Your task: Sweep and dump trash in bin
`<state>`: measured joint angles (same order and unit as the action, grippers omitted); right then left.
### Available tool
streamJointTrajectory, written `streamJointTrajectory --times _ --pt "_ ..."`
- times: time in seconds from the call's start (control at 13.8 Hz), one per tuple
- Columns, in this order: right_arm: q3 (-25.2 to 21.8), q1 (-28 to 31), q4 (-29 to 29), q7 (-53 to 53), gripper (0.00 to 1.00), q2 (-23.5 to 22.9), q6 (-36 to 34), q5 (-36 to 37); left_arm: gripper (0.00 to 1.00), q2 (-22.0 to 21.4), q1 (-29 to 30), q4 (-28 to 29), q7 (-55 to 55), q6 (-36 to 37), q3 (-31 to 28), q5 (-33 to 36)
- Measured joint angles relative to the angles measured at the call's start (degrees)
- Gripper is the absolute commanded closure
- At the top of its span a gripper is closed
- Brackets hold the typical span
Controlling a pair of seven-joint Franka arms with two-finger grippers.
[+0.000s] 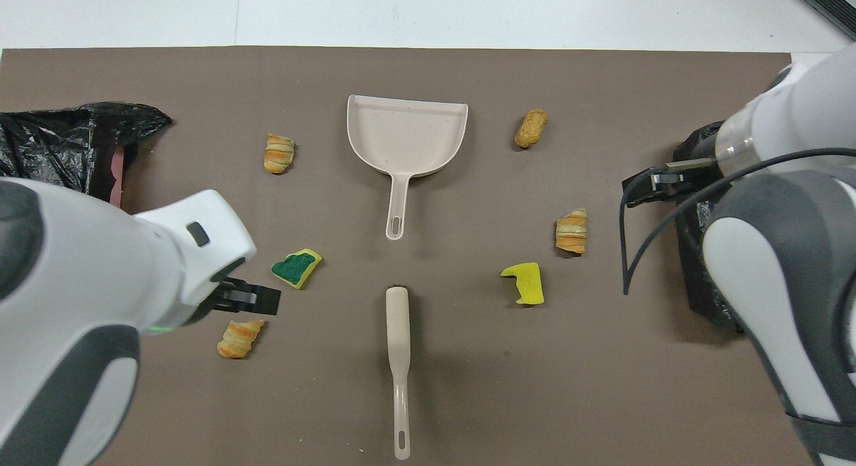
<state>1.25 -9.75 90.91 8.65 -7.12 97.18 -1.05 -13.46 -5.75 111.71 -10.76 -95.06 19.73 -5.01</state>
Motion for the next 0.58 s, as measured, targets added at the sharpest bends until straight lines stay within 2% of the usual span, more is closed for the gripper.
streamJointTrajectory --times 0.29,0.58 --pt "0.2 -8.0 0.1 10.5 0.00 -5.6 8.3 0.0 0.00 -4.6 0.0 9.3 -2.0 -4.7 5.4 -5.9" --pt "0.2 -14.1 0.0 19.5 0.00 -11.1 15.5 0.0 0.00 -5.7 -0.2 16.5 -8.8 -12.2 14.5 -9.1"
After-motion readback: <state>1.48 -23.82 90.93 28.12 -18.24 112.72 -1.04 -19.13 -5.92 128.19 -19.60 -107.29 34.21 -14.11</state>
